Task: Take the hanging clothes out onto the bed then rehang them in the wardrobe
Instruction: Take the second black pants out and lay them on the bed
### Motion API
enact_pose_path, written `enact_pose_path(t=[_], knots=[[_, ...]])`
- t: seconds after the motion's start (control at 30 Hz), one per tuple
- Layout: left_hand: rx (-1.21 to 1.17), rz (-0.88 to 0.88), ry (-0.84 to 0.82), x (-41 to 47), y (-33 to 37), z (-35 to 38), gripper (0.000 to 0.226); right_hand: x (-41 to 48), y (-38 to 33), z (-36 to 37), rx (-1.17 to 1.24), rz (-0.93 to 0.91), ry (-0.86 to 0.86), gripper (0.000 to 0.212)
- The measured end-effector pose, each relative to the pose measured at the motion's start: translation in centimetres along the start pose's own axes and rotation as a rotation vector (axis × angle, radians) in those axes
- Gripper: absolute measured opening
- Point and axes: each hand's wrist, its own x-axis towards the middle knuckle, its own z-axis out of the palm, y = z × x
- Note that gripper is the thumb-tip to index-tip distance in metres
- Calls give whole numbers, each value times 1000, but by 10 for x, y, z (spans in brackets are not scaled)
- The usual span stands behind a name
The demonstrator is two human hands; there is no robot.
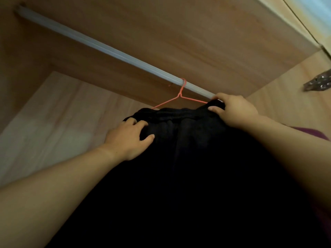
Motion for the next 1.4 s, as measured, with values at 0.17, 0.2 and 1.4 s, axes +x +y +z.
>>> enact_pose_path(t=[0.17, 0.2, 1.4], knots=[[-7, -19, -17, 13, -10, 11, 58, 20, 2, -2, 130, 146, 138, 16], [-22, -19, -14, 16, -10, 12, 57, 25, 3, -5, 139, 169, 159, 17], [-390, 208, 41, -60, -6, 26, 34, -168, 41, 10, 490, 201, 171, 17]])
